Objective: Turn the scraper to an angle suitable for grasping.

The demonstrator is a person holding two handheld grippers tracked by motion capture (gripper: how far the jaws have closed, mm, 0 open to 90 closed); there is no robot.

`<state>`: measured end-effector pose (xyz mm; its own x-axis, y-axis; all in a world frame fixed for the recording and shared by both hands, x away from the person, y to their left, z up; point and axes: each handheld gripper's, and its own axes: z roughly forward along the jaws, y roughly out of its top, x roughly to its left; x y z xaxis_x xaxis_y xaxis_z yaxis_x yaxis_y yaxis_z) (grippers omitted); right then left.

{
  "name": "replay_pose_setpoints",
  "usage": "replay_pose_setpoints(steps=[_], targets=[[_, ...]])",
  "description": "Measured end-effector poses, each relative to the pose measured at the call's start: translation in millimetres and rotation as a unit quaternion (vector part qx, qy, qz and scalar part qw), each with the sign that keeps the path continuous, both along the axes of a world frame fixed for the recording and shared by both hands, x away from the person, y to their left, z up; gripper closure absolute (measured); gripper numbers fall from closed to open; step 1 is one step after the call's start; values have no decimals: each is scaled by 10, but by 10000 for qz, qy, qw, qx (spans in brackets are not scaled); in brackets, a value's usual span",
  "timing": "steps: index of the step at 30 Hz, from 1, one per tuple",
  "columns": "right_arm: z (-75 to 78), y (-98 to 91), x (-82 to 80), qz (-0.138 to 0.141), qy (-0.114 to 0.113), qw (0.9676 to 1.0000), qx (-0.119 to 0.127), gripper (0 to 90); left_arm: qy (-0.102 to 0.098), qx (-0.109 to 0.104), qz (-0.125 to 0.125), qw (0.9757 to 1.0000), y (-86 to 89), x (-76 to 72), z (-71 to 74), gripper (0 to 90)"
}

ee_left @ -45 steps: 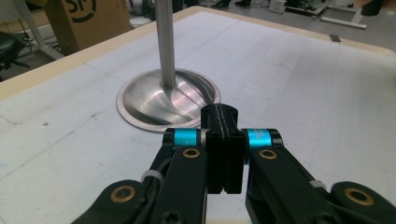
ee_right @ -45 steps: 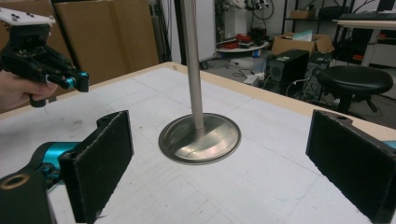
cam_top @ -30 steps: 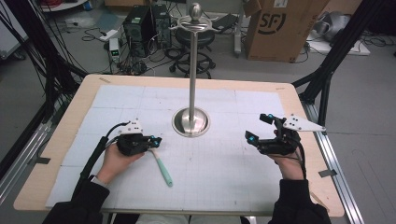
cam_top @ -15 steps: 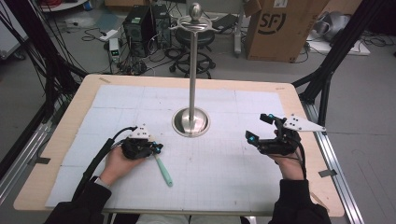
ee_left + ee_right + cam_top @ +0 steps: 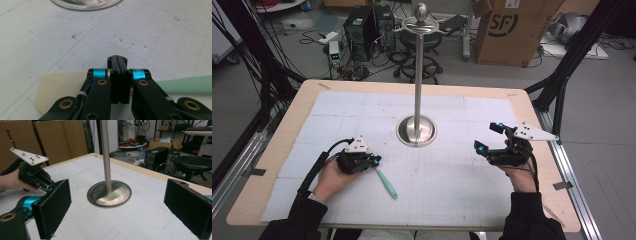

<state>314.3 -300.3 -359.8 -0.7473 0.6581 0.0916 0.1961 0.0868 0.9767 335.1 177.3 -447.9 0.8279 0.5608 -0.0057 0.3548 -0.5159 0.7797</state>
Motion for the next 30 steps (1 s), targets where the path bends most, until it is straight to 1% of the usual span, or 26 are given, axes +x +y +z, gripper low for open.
replay_pose_setpoints(steps=[1, 2, 3, 4, 5, 6, 8, 9, 13, 14, 15, 17, 18, 19, 20, 21, 23, 26, 28, 30], targets=[[-4, 3, 6, -9, 5, 10000, 14, 65, -24, 91, 18, 10000, 7, -27, 10, 898], [-9, 7, 13, -4, 0, 10000, 9, 65, -99, 233, 50, 9997, 5, -73, 25, 898], [-14, 17, 19, -11, 13, 10000, -3, 65, -99, 233, 50, 9997, 5, -73, 25, 898], [-19, 26, 24, 19, 14, 10000, -25, 65, -212, 341, 82, 9992, 14, -134, 30, 898], [-23, 38, 25, 57, 41, 10000, -36, 65, -256, 316, 87, 9991, 33, -160, 21, 898], [-26, 47, 29, 59, 21, 10000, -52, 65, -256, 316, 87, 9991, 33, -160, 21, 898], [-28, 61, 30, 72, 40, 10000, -53, 65, -181, 248, 152, 9994, 82, -202, 17, 899], [-28, 66, 31, 81, 52, 9999, -49, 65, -194, 299, 186, 9992, 98, -246, 24, 898], [-33, 88, 42, 104, 60, 9999, -57, 65, -220, 298, 223, 9991, 140, -329, 20, 898], [-36, 94, 48, 119, 44, 9999, -71, 65, -223, 271, 250, 9991, 154, -347, 17, 898], [-38, 100, 54, 123, 43, 9999, -62, 65, -185, 197, 296, 9992, 166, -356, 15, 899], [-38, 107, 57, 134, 64, 9999, -60, 65, -164, 104, 256, 9995, 186, -361, 30, 899], [-35, 106, 57, 133, 72, 9999, -54, 65, -129, -133, 236, 9995, 212, -387, 70, 899], [-34, 104, 60, 126, 44, 9999, -50, 65, -129, -133, 236, 9995, 212, -387, 70, 899], [-32, 100, 59, 138, 42, 9999, -39, 65, -139, -205, 197, 9995, 229, -413, 85, 899], [-33, 95, 62, 130, 50, 9999, -28, 65, -102, -184, 177, 9996, 243, -436, 89, 899], [-42, 92, 78, 103, 51, 9999, -23, 65, 31, -231, 137, 9996, 260, -490, 70, 899], [-51, 103, 87, 110, 83, 9999, -41, 65, 83, -175, 23, 9998, 261, -587, 46, 898], [-56, 122, 88, 154, 75, 9998, -84, 65, 116, -198, -82, 9997, 259, -645, 47, 899], [-52, 138, 80, 174, 70, 9998, -94, 65, 209, -208, -214, 9993, 245, -701, 34, 899]])
